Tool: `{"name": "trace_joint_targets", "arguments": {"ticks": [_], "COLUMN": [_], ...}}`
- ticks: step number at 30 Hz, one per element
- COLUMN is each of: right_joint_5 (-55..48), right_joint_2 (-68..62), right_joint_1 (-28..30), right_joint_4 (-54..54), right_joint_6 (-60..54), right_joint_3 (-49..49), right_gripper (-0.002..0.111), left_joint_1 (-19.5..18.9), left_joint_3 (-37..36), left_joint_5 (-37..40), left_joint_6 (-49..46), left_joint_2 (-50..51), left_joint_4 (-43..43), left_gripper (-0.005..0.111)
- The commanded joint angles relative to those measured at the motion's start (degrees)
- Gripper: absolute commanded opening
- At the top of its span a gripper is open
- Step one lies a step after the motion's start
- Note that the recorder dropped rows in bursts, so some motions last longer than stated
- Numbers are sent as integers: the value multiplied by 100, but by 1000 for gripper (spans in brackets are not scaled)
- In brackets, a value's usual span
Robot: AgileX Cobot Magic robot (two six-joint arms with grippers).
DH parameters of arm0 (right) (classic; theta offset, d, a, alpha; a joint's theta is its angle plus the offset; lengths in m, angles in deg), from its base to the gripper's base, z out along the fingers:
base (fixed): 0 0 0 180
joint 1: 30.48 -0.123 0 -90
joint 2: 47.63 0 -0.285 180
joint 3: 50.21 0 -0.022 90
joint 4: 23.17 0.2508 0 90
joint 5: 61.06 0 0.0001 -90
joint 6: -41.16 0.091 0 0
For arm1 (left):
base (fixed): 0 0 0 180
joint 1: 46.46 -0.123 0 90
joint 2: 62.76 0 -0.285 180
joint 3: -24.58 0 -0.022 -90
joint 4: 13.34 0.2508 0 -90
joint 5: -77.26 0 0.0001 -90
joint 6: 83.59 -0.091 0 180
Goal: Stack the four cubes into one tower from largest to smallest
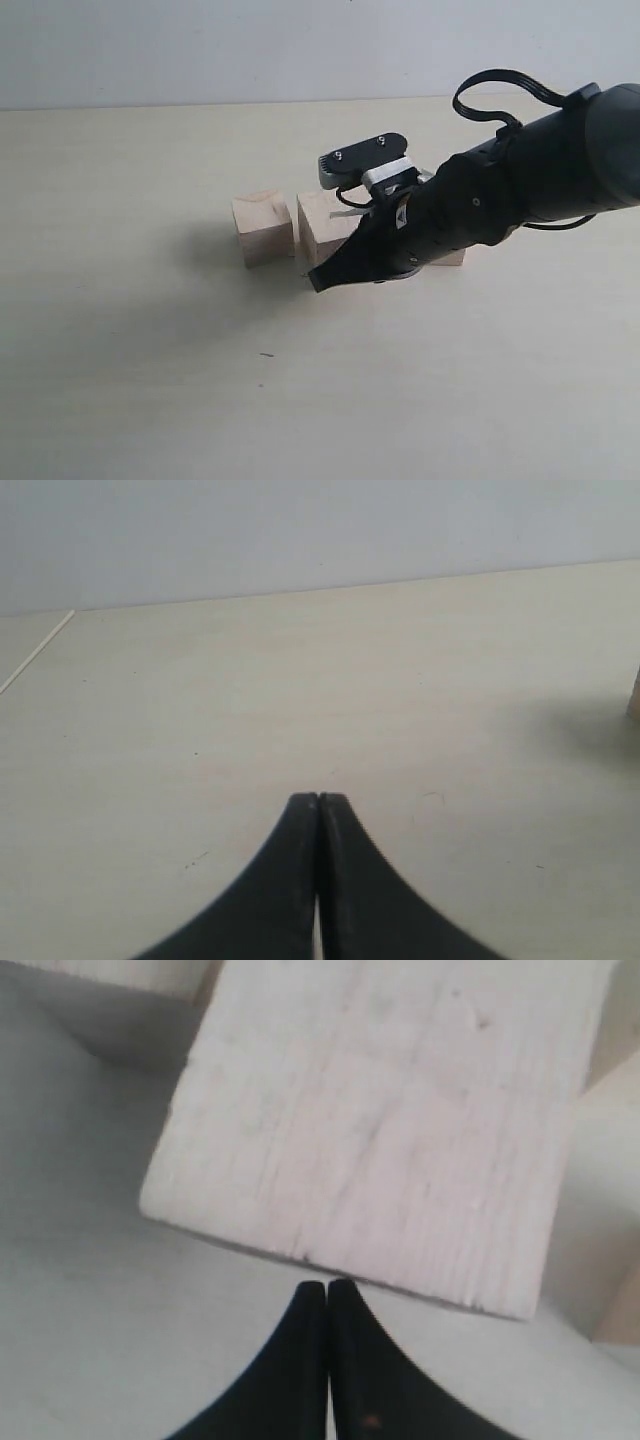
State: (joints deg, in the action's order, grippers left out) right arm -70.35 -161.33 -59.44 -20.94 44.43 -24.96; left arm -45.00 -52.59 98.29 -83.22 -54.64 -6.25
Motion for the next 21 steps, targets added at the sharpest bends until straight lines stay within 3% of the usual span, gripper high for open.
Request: {"name": "trace_joint_targets", "arguments": {"ticks": [1,4,9,21], "right_joint_5": [124,-39,-64,629], "right_joint_2": [0,0,0,0], "right_joint_1": [31,31,-74,-230], "right_joint_4": [-59,-7,966,971], "right_joint_6": [123,140,91,101], "right_joint_3": [-40,-40,-40,-40], "right_gripper": [0,0,0,0], "left_joint_1": [30,30,30,30], "left_joint_3": [-4,-4,-4,-4], "left_joint_5": [-61,-61,-61,-61], "left_joint_6": [-1,-1,-1,-1], "left_joint_2": [-33,-33,-33,-33], "left_joint_4": [-26,-26,-26,-26], "left_gripper": [0,0,0,0]}}
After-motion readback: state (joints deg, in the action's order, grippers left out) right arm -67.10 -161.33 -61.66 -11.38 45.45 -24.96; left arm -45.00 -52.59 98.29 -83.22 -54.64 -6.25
